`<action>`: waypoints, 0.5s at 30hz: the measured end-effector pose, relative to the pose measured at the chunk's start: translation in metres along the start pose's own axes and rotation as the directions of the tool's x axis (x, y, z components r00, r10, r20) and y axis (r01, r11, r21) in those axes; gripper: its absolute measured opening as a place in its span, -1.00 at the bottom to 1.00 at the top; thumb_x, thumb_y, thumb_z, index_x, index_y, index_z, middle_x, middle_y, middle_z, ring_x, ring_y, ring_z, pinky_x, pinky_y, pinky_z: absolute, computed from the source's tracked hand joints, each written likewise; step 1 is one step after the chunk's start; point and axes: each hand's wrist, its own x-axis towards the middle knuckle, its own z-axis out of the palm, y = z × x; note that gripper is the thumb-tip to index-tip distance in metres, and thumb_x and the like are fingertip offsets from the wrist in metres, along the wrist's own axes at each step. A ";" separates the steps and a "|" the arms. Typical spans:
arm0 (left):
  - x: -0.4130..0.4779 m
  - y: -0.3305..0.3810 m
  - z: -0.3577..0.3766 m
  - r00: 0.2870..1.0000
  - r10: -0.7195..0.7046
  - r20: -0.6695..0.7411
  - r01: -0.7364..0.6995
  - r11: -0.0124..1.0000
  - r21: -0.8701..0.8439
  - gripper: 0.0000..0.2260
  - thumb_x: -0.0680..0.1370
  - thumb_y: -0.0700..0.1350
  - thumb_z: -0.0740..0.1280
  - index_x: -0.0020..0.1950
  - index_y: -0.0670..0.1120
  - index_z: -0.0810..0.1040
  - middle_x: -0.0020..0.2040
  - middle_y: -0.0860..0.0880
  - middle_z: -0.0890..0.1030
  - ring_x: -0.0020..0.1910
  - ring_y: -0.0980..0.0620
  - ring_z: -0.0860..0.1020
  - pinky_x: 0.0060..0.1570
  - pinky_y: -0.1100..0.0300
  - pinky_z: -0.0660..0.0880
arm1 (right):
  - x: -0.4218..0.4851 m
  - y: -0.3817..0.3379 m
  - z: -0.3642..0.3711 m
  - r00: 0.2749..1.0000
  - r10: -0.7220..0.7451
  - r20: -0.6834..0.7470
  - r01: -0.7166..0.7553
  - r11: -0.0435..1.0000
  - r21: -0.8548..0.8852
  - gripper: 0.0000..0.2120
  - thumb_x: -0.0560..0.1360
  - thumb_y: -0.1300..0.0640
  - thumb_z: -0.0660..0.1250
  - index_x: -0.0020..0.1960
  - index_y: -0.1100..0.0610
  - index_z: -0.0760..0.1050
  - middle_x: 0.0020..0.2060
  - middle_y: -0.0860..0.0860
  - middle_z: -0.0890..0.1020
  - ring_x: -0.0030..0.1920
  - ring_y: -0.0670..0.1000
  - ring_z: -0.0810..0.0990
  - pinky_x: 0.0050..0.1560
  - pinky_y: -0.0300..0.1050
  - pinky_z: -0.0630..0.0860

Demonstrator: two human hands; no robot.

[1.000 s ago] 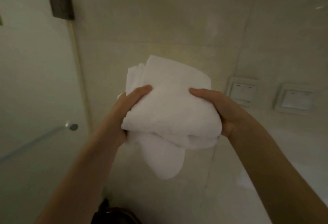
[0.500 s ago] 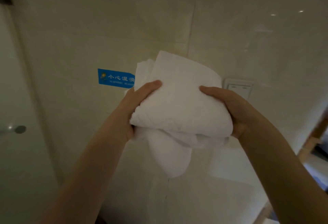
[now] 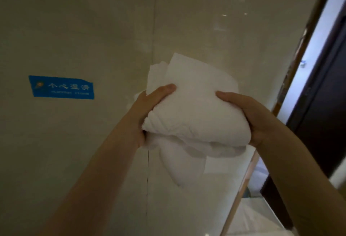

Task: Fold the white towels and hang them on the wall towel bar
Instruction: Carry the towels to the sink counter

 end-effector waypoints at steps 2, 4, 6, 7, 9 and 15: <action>0.003 0.002 0.005 0.997 -0.021 0.076 0.025 0.998 -0.052 -0.50 0.31 0.11 0.46 0.21 -0.03 0.58 0.02 -0.01 0.69 -0.02 0.01 0.66 -0.16 0.19 0.59 | -0.006 0.000 -0.002 0.997 -0.012 -0.073 0.013 1.000 0.007 -0.76 0.36 0.07 0.35 -0.01 0.13 0.57 -0.29 0.10 0.70 -0.35 0.07 0.69 -0.46 -0.07 0.58; 0.008 0.002 0.009 0.989 -0.041 0.143 0.052 0.996 -0.068 -0.50 0.30 0.11 0.43 0.20 -0.02 0.58 0.00 0.00 0.70 -0.06 0.02 0.67 -0.21 0.21 0.58 | -0.013 0.000 -0.004 0.987 -0.015 -0.159 0.017 1.000 0.011 -0.76 0.36 0.07 0.37 0.00 0.12 0.58 -0.27 0.10 0.71 -0.34 0.07 0.69 -0.42 -0.05 0.61; 0.012 0.002 0.016 0.977 -0.060 0.204 0.073 0.996 -0.058 -0.55 0.35 0.09 0.42 0.20 -0.02 0.58 -0.01 0.00 0.70 -0.06 0.01 0.67 -0.17 0.18 0.58 | -0.021 0.001 -0.008 0.970 -0.027 -0.244 0.031 0.999 0.012 -0.64 0.29 0.05 0.41 0.06 0.12 0.57 -0.19 0.11 0.71 -0.28 0.09 0.70 -0.35 -0.03 0.63; 0.014 0.001 0.021 0.967 -0.068 0.246 0.084 0.995 -0.058 -0.60 0.39 0.08 0.41 0.19 -0.01 0.59 -0.02 -0.01 0.70 -0.08 0.01 0.67 -0.18 0.17 0.59 | -0.026 0.002 -0.010 0.957 -0.034 -0.288 0.039 0.999 0.012 -0.59 0.26 0.04 0.42 0.09 0.12 0.57 -0.16 0.12 0.72 -0.24 0.09 0.70 -0.32 -0.04 0.63; 0.018 -0.002 0.031 0.942 -0.085 0.324 0.116 0.990 -0.076 -0.70 0.44 0.06 0.40 0.13 -0.01 0.60 -0.09 -0.01 0.71 -0.18 0.01 0.68 -0.31 0.15 0.60 | -0.037 0.002 -0.016 0.925 -0.052 -0.376 0.055 0.998 -0.003 -0.53 0.23 0.03 0.45 0.12 0.12 0.57 -0.13 0.11 0.72 -0.21 0.09 0.71 -0.32 -0.07 0.61; 0.024 -0.017 0.076 0.873 -0.106 0.476 0.152 0.987 -0.060 -0.66 0.41 0.08 0.41 0.13 0.00 0.62 -0.05 -0.01 0.71 -0.09 -0.01 0.68 -0.15 0.11 0.61 | -0.082 -0.003 -0.035 0.852 -0.068 -0.519 0.051 0.998 -0.046 -0.66 0.31 0.04 0.41 0.05 0.13 0.55 -0.28 0.07 0.71 -0.35 0.02 0.68 -0.44 -0.16 0.57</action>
